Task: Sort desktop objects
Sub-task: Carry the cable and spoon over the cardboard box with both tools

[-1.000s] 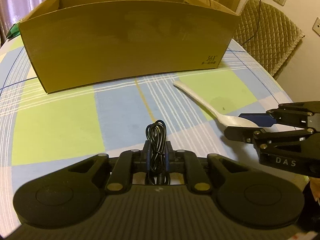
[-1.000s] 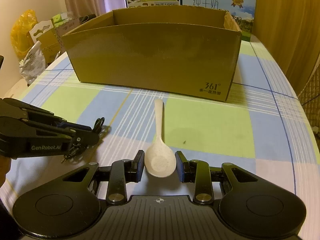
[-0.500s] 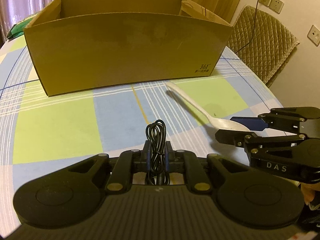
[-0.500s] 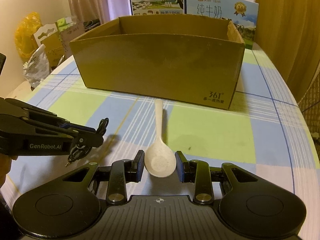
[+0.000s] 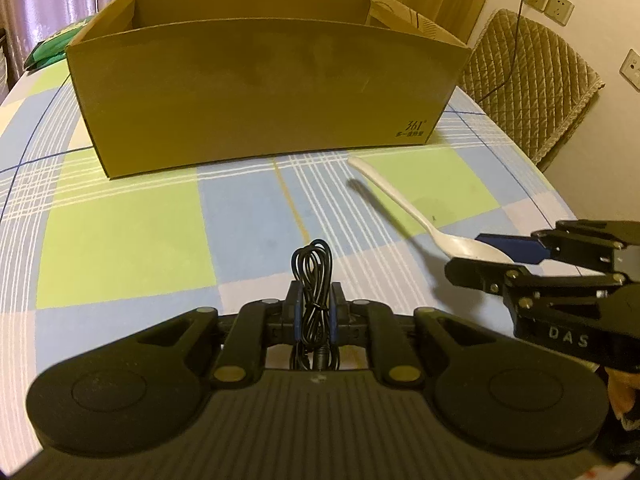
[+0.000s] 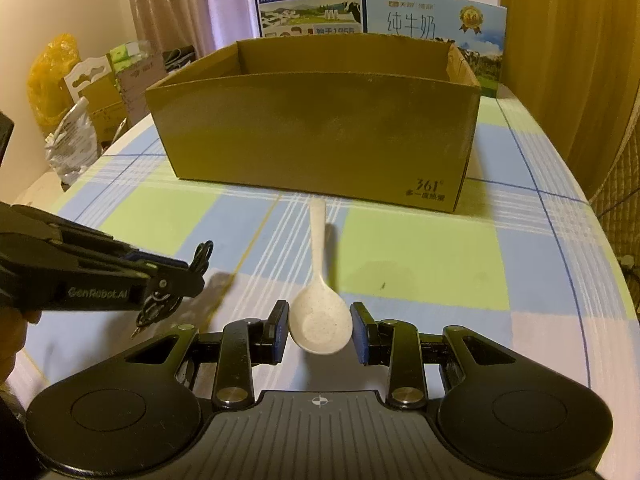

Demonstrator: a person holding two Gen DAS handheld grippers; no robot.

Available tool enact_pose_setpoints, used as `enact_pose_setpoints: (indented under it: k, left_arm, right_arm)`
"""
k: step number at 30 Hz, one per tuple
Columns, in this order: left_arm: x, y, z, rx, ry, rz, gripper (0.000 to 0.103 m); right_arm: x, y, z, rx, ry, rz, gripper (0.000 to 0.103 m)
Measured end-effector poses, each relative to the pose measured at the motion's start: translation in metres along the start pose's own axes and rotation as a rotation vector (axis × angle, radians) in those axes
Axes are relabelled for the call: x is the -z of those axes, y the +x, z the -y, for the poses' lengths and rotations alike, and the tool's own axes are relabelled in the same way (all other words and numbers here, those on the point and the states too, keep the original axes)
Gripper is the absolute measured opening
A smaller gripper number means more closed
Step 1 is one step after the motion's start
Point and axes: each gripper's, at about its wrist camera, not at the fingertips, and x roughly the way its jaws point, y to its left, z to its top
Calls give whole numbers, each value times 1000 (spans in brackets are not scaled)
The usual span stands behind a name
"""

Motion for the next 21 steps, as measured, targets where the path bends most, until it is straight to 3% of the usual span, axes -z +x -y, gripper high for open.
enact_pose_setpoints:
  k: [11, 21]
  left_arm:
    - [0, -10, 3, -22, 13, 21, 9]
    - [-4, -53, 19, -25, 6, 89, 9]
  right_arm:
    - [5, -10, -2, 5, 36, 17, 30]
    - [4, -50, -11, 9, 68, 88, 30]
